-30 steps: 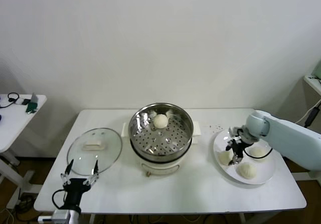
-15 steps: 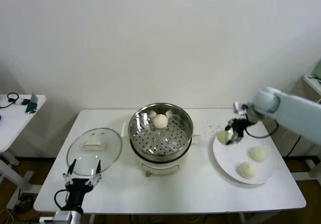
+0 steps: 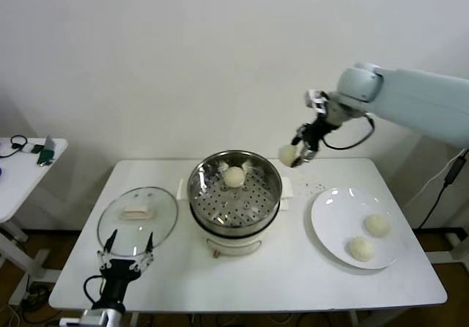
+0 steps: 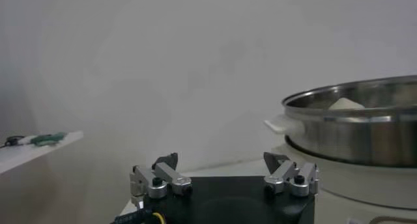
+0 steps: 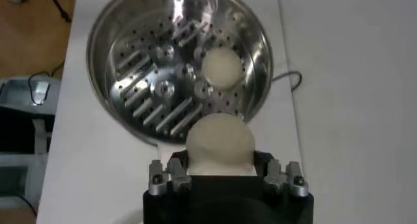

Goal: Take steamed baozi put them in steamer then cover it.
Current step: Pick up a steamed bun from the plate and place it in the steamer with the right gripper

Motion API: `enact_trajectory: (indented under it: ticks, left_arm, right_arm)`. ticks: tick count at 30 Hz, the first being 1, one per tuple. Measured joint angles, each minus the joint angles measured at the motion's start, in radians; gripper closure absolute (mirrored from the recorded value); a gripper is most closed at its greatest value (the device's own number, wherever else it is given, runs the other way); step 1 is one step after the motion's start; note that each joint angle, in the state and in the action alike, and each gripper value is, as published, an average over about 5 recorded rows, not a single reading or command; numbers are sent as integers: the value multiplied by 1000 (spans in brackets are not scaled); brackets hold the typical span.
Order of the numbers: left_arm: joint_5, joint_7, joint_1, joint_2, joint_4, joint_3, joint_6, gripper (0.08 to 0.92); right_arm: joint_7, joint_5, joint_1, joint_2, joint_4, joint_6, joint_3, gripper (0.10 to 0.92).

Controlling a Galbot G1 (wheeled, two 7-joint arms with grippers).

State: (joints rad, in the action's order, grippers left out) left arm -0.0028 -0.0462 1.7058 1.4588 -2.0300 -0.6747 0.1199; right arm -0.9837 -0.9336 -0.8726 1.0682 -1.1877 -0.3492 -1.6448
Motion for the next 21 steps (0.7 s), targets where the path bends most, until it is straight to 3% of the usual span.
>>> enact_trajectory:
  ticks: [12,21]
  left_arm:
    - [-3,-7,16,-10,2,-3,7,177]
    - [-8,-6,31,-5,10,-1,16,177]
  right_arm:
    - [27,-61,71,275,121,-18,-17,372]
    - [35,-47,155,399,193,-23,-18,372]
